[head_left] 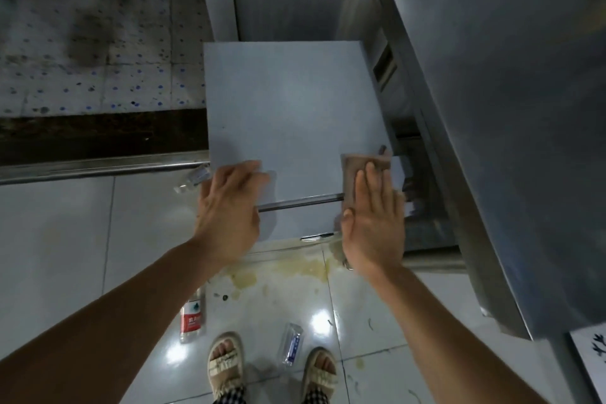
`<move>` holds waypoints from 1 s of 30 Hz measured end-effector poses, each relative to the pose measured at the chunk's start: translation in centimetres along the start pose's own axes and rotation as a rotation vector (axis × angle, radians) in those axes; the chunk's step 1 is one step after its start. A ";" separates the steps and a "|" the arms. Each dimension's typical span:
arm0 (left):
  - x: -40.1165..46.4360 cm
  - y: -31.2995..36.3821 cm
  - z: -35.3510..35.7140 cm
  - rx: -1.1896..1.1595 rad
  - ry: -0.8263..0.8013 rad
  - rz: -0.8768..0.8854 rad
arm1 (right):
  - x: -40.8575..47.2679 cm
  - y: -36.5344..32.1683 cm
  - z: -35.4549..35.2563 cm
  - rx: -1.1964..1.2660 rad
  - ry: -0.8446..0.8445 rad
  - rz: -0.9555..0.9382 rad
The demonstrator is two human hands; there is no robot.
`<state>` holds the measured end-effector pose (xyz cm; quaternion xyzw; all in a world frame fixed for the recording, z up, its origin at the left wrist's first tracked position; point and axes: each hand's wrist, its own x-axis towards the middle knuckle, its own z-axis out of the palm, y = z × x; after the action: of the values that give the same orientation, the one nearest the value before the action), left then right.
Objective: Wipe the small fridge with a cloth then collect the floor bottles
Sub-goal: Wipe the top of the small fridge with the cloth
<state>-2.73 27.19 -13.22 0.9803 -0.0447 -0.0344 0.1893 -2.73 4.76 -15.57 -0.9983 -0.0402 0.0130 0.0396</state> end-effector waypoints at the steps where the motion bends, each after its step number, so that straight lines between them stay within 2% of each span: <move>1: 0.0 0.1 0.1 0.007 -0.002 -0.019 | -0.4 -1.7 0.4 0.044 0.013 0.009; 4: 0.1 0.6 0.2 0.037 -0.020 -0.053 | -1.3 -4.5 0.7 0.083 -0.014 -0.159; 7: 0.4 1.4 0.1 0.070 -0.035 -0.114 | -1.3 -2.6 0.2 0.003 -0.034 -0.292; 12: 1.9 3.6 0.5 0.111 -0.014 -0.107 | -1.5 2.7 -1.2 -0.084 -0.056 -0.131; 15: 3.2 5.2 1.5 0.136 -0.068 -0.042 | 0.4 2.8 -1.5 -0.081 -0.085 -0.144; 21: 3.6 5.2 1.7 0.164 -0.097 -0.077 | 6.7 2.5 -1.8 -0.049 -0.156 -0.030; 26: 3.5 5.1 1.6 0.176 -0.129 -0.074 | 2.5 3.3 -1.9 -0.025 -0.095 -0.104; 30: 3.4 5.3 1.3 0.166 -0.168 -0.084 | -1.5 3.0 -2.2 0.053 -0.047 -0.043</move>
<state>0.17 21.50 -12.63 0.9873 -0.0218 -0.1207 0.1014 -3.88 1.45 -13.57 -0.9953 -0.0624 0.0365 0.0652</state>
